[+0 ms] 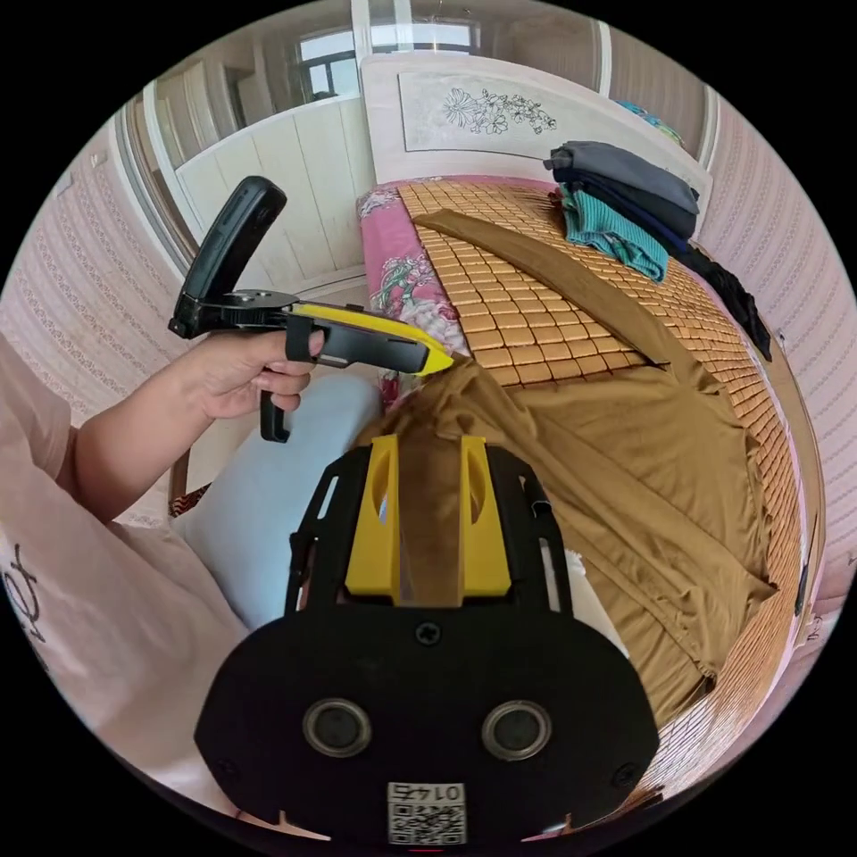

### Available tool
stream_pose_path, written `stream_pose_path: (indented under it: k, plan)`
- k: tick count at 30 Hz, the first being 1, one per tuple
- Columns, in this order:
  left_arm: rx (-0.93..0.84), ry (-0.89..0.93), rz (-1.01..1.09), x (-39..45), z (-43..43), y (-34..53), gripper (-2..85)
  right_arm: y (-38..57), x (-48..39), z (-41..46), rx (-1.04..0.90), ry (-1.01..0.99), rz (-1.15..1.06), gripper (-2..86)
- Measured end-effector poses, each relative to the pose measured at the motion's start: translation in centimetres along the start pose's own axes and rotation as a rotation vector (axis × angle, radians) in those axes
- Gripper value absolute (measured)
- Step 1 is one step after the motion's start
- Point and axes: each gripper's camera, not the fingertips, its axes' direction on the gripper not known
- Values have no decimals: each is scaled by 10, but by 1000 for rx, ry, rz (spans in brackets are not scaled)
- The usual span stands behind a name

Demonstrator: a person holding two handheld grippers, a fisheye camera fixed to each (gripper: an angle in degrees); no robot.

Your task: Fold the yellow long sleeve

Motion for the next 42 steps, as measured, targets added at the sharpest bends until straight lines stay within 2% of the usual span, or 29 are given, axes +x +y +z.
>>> stream_pose_path:
  k: [4,6,9,18,23,29,32,37,42]
  plan:
    - [-16,24,-28,-7,11,1,62,-8,-6,20,-63,38,35,69]
    - [-38,57,-51,-11,18,-1,59,-5,-6,15,-41,86,56,16]
    - [-23,59,-27,-8,18,-3,13,0,-6,2,-24,17,71,4]
    - [-31,101,37,5,0,6,-10,14,-24,-33,0,-22,24,-3]
    - [-67,63,61,14,-4,13,-10,19,-28,-19,-54,-44,20,-3]
    - [-140,-23,57,18,19,17,-8,34,-13,-24,-5,-144,106,-3]
    - [-146,-25,57,20,20,15,0,43,1,-33,5,-71,152,-3]
    - [-141,-149,139,44,10,12,40,73,59,-49,-76,172,323,-1]
    - [-134,-39,287,95,28,2,45,117,137,-74,-52,216,532,18]
